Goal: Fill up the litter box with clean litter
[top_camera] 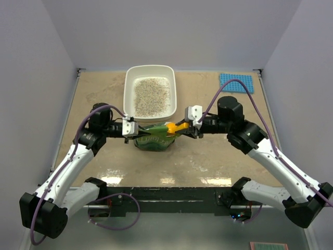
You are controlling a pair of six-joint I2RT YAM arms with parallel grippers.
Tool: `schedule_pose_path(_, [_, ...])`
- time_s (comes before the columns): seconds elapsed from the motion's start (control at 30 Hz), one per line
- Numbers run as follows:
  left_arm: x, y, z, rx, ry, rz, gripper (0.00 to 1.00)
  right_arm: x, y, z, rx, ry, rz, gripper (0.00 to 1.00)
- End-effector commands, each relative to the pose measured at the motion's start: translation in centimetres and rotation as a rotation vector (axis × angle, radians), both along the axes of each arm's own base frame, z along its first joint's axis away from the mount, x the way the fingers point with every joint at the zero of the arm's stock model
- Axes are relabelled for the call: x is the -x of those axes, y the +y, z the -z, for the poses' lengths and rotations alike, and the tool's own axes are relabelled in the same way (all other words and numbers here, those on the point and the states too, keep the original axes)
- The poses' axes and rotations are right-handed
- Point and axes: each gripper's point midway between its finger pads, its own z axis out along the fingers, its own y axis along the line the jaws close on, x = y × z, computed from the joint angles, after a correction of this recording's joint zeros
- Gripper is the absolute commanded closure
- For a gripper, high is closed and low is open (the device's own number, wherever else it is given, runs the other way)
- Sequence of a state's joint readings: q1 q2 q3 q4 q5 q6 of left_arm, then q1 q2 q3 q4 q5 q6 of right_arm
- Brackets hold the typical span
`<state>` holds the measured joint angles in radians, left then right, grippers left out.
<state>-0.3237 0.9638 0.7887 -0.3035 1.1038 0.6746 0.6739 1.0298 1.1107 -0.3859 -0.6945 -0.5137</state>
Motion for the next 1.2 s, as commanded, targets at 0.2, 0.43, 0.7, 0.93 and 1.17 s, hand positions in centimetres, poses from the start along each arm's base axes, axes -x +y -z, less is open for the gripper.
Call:
schedule_pose_path(0.2, [2.1,-0.9,-2.6,0.08,-0.092,0.111,1.0,-1.8,-1.6,-1.1,-0.042,0.012,0.194,1.0])
schedule_pose_path(0.43, [2.0,-1.0,-3.2,0.093,-0.105,0.091,1.0,-3.2,-3.6,2.4,0.025,0.328,0.479,1.0])
schedule_pose_path(0.7, [1.3,-0.7,-3.6,0.108,-0.085,0.015,1.0,-4.4,-6.1,7.8,0.157,0.642,0.83,1.0])
schedule_pose_path(0.93, [0.7,-0.3,-4.0,0.138,-0.132,-0.052,1.0,-2.6,-7.2,7.8,0.177,0.683,0.841,1.0])
schedule_pose_path(1.17, [0.3,-0.3,-4.0,0.137,-0.126,-0.064,1.0,-1.4,-7.8,8.1,0.215,0.711,0.833,1.0])
